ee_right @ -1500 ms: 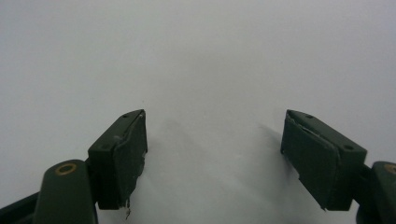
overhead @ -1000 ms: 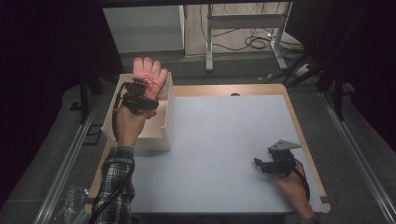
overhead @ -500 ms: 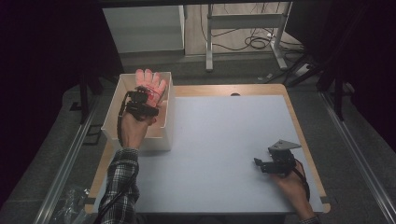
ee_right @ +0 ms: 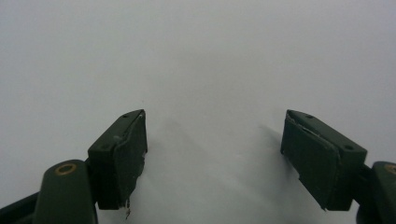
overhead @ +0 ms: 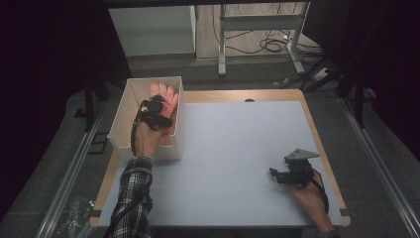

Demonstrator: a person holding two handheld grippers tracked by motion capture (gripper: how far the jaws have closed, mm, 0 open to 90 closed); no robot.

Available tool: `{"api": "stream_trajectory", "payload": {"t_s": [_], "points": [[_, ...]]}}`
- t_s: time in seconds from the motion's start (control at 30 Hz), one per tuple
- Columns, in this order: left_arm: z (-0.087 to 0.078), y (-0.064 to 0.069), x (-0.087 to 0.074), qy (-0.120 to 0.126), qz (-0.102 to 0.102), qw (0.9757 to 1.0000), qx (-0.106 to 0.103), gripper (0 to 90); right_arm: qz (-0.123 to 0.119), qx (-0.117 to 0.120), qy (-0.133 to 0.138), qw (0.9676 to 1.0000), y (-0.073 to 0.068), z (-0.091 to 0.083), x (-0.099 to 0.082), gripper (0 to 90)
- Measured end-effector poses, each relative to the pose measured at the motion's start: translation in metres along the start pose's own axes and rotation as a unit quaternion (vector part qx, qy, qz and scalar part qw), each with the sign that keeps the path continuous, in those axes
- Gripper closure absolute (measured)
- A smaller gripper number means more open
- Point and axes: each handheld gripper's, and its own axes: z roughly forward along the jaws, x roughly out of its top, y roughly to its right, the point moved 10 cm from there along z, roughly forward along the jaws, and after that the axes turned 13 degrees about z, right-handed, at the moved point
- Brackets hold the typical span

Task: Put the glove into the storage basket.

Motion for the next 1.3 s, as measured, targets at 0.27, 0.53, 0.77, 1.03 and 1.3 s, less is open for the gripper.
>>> {"api": "stream_trajectory", "payload": {"t_s": [0.27,0.53,0.77,1.03,1.3], "points": [[0.016,0.002,-0.005,-0.04,-0.006,0.9991,-0.016,30.1,0.0,0.0,0.0,1.0,0.0,0.0,0.0,23.0],[0.02,0.003,-0.008,-0.062,-0.013,0.9977,-0.025,17.7,0.0,0.0,0.0,1.0,0.0,0.0,0.0,23.0],[0.015,0.001,-0.005,-0.05,-0.014,0.9983,-0.024,5.3,0.0,0.0,0.0,1.0,0.0,0.0,0.0,22.9],[0.0,-0.001,0.001,-0.026,-0.012,0.9995,-0.015,2.8,0.0,0.0,0.0,1.0,0.0,0.0,0.0,22.9],[-0.019,-0.005,0.003,0.016,-0.004,0.9997,-0.015,2.8,0.0,0.0,0.0,1.0,0.0,0.0,0.0,22.9]]}}
